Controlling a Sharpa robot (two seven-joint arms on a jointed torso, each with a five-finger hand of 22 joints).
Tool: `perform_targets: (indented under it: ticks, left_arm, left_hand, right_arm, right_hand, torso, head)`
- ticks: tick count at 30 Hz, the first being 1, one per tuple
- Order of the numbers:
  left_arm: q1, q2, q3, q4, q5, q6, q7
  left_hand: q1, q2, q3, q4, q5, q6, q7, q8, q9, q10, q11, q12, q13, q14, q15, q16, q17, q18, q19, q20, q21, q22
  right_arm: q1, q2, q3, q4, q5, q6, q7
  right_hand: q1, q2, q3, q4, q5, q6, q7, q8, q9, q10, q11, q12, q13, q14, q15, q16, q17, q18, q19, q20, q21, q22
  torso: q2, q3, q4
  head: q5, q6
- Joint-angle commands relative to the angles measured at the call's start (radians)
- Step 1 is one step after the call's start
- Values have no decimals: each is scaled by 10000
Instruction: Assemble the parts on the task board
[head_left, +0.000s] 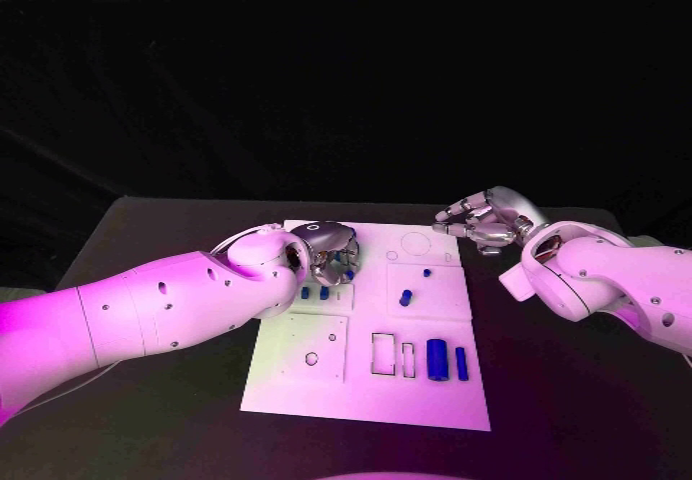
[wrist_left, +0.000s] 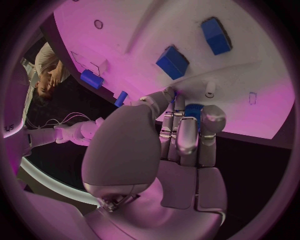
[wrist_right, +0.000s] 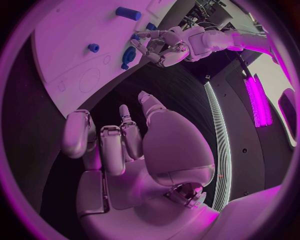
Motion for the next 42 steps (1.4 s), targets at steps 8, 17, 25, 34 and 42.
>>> perform_targets:
  ticks: [8,17,25,34,42]
  left_arm:
    - [19,-797,325,886,718,-377,-1]
    - [56,-1576,418,1348,916,-227,-164]
    - [53,-1981,424,1455,1119,-80,-196]
    - [39,-1915,412,1350,1197,74,-238]
    - [29,-1768,395,1085,1139,102,-279]
  left_hand:
    - [-152,-38,18,5,9,103,16,-102,-32,95,3,-155,-26,77,14,22,-28,-103,78,33,73,49]
    - [-224,-103,-6,16,9,115,11,-165,-55,131,7,-245,-37,99,19,40,-11,-107,101,34,99,87]
    - [-252,-118,-12,24,9,149,3,-182,-61,169,1,-281,-38,101,17,38,-27,-106,104,31,103,93]
    - [-259,-124,-16,26,9,155,2,-189,-63,177,0,-292,-39,99,17,34,-37,-101,90,30,91,72]
    - [-266,-137,-21,25,9,154,2,-201,-68,181,1,-308,-41,89,18,21,-69,-92,64,28,69,34]
  right_arm:
    - [-3,-2,3,-105,-14,-53,97]
    - [-3,-2,3,-216,-14,-94,104]
    - [-4,-1,3,-234,-14,-92,104]
    - [-4,29,3,-224,-14,-81,106]
    - [-4,25,3,-205,-14,-77,102]
  right_hand:
    - [-16,121,-43,11,49,-30,7,73,-17,-21,-12,-45,657,699,-83,-20,1202,148,-65,-8,-80,-22]
    - [-16,121,-43,11,49,-30,7,73,-17,-21,-12,-45,657,699,-83,-20,1202,148,-65,-8,-80,-22]
    - [-16,121,-43,11,49,-30,7,73,-17,-21,-12,-45,657,699,-83,-20,1202,148,-65,-8,-80,-22]
    - [-16,121,-43,11,49,-30,7,73,-17,-21,-12,-45,657,699,-83,-20,1202,148,-65,-8,-80,-22]
    - [-16,121,-43,11,49,-30,7,73,-17,-21,-12,-45,657,699,-83,-20,1202,148,-65,-8,-80,-22]
  torso:
    - [-21,2,25]
    - [-34,-12,34]
    - [-16,-3,25]
    - [-19,4,6]
    - [-18,8,20]
  head:
    - [59,57]
    - [48,76]
    - [73,72]
    - [106,41]
    - [69,20]
